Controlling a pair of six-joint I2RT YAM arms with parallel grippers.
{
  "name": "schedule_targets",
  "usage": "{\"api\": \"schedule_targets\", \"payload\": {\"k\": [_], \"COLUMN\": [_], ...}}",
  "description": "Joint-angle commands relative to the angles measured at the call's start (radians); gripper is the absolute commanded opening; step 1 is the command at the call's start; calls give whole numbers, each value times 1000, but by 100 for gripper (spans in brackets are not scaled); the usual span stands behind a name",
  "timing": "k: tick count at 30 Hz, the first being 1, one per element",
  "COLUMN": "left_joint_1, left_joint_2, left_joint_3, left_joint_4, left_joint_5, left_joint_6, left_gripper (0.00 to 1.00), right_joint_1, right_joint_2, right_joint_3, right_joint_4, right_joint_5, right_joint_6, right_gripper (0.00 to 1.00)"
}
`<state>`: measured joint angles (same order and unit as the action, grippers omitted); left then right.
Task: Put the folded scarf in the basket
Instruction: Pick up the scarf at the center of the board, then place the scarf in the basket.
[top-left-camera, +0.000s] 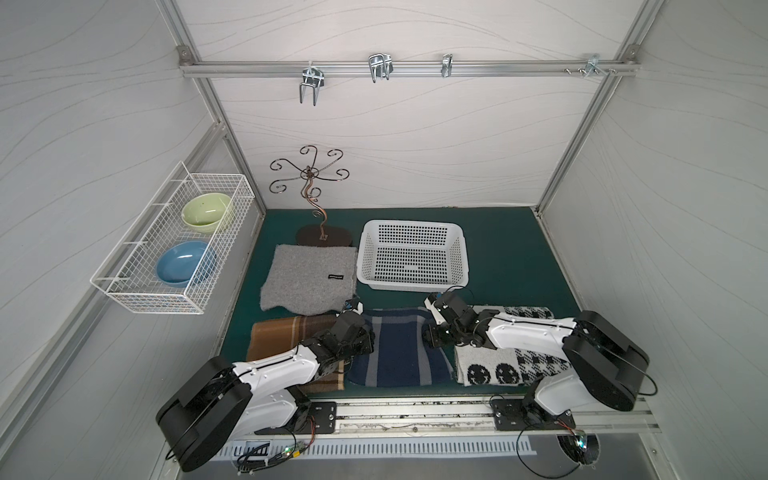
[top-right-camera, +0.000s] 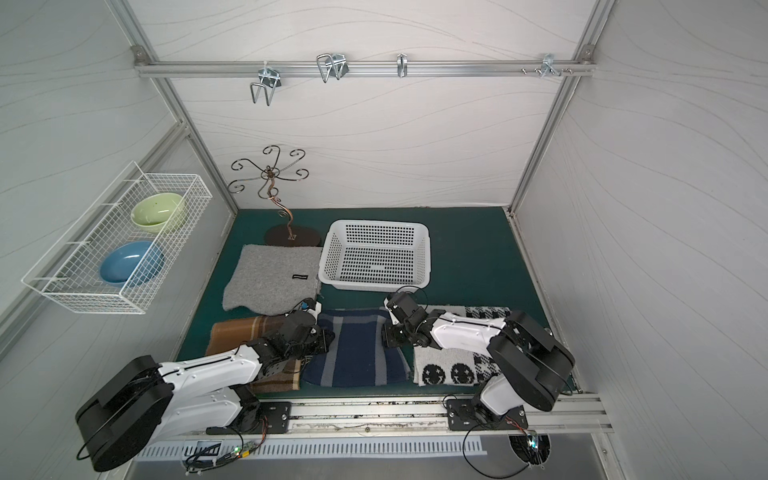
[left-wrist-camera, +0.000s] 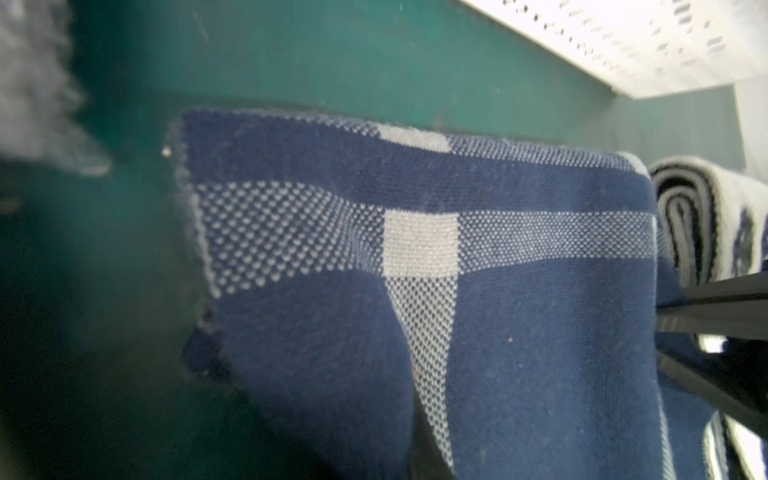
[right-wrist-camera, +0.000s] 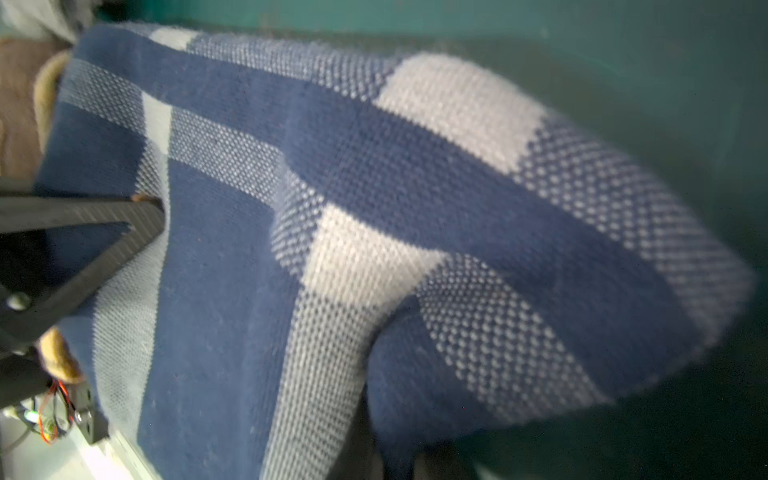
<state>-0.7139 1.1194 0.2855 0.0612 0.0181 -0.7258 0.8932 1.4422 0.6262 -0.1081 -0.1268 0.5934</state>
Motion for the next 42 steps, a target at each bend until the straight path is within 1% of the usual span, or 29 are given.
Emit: {"api": "schedule_targets", "payload": {"k": [1, 4, 9, 14, 17, 20, 23, 26, 29, 31, 33, 36, 39, 42], "left_joint_1": [-10, -10, -17, -22, -22, -20, -19, 0, 46, 70, 103, 152, 197, 226], "left_joint_2": [-73, -114, -141, -190, -181, -146, -66, 40, 150, 220, 286, 386, 502, 634], "left_joint_3": [92, 151, 222, 322, 423, 517, 647, 784, 891, 954, 998, 1049, 1104, 1216], "left_joint_4": [-150, -209, -248, -312, -374, -387, -414, -429, -412, -413, -394, -354, -308, -340], "left_joint_5": [7, 8, 24, 34, 19, 7, -24, -30, 0, -11, -13, 6, 30, 14], "left_joint_6": [20, 34, 38, 45, 77, 112, 170, 218, 240, 271, 292, 310, 322, 351], "left_gripper": [0, 0, 0, 0, 0, 0, 0, 0, 0, 0, 0, 0, 0, 0], "right_joint_1": [11, 11, 10, -8, -32, -81, -182, -262, -324, -363, -406, -465, -497, -514], "right_joint_2": [-121, -228, -335, -370, -366, -367, -353, -310, -238, -182, -109, 16, 140, 261], "right_joint_3": [45, 70, 134, 194, 253, 290, 361, 452, 553, 603, 645, 713, 792, 877], "right_joint_4": [-155, -243, -360, -409, -455, -462, -480, -502, -519, -509, -483, -456, -432, -426], "right_joint_5": [33, 65, 85, 83, 85, 59, -1, -45, -74, -97, -139, -161, -162, -171], "right_joint_6": [-43, -62, -93, -129, -157, -182, -215, -254, -290, -303, -314, -326, -339, -347], "right_gripper": [0, 0, 0, 0, 0, 0, 0, 0, 0, 0, 0, 0, 0, 0]}}
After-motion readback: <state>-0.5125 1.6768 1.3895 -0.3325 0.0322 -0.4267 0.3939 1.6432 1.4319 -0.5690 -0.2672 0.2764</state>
